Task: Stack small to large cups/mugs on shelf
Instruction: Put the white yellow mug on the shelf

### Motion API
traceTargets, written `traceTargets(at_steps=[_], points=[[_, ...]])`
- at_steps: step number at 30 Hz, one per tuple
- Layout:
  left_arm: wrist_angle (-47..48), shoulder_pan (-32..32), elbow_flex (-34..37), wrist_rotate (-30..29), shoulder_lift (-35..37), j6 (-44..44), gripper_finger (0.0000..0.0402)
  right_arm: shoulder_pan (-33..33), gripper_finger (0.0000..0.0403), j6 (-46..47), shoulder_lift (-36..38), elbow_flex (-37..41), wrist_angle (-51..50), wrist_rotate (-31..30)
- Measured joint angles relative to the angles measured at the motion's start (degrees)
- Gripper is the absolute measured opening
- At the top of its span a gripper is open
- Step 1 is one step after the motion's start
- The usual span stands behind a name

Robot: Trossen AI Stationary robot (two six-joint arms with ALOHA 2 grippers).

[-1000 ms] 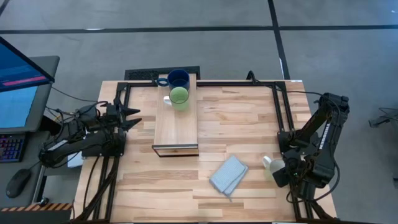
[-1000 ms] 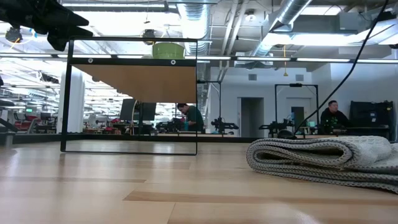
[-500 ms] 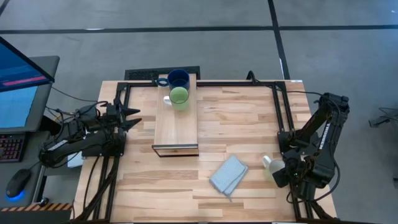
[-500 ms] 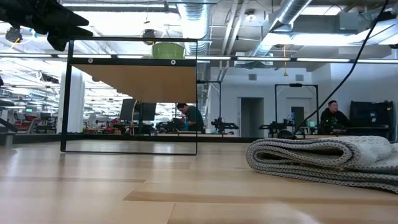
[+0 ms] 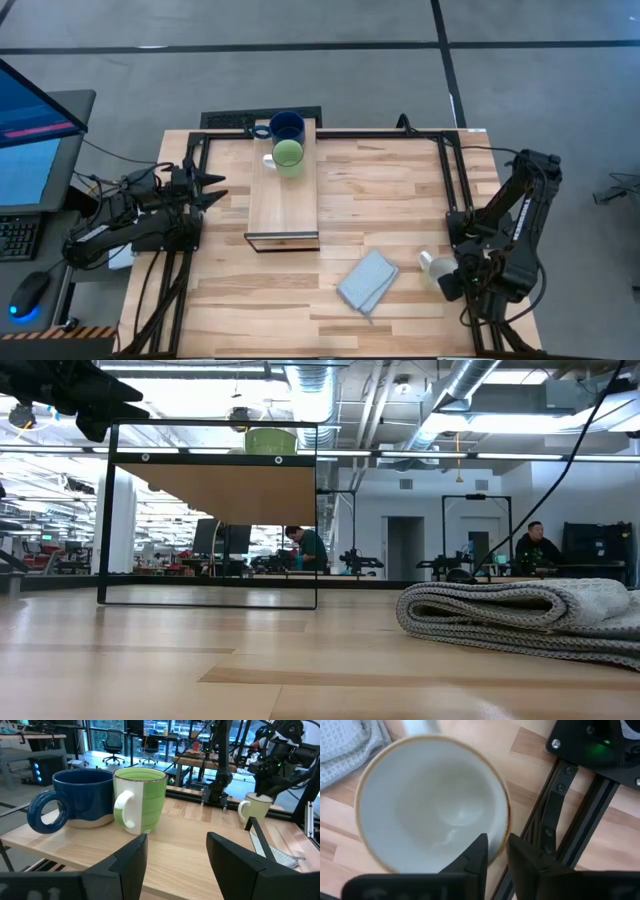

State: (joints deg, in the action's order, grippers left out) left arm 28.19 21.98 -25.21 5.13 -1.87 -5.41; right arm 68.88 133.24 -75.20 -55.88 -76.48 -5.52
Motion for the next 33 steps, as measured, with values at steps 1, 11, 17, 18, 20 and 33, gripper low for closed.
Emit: traceTargets(at_steps=[1, 11, 17, 18, 20, 33], points=[[0.0, 0.0, 0.0, 0.0, 0.0, 0.0, 0.0195, 0.0, 0.0083, -0.1, -0.2, 0.0, 0.0, -0.2], [0.0, 0.0, 0.0, 0.0, 0.0, 0.0, 0.0195, 0.0, 0.0017, -1.8, -2.6, -0.2, 0.1, -1.0], [0.0, 0.0, 0.0, 0.0, 0.0, 0.0, 0.0195, -1.2, 0.0017, -3.3, -2.2, -0.1, 0.2, -0.7], [0.0, 0.0, 0.0, 0.0, 0.0, 0.0, 0.0195, -1.7, 0.0017, -4.5, -2.2, -0.1, 0.1, -0.6], [0.0, 0.0, 0.0, 0.0, 0.0, 0.0, 0.0195, -2.9, 0.0017, -6.9, -2.2, -0.1, 0.1, -0.4], [0.0, 0.0, 0.0, 0.0, 0.0, 0.0, 0.0195, -16.0, 0.0017, -29.8, -0.4, 0.2, 3.2, -5.3]])
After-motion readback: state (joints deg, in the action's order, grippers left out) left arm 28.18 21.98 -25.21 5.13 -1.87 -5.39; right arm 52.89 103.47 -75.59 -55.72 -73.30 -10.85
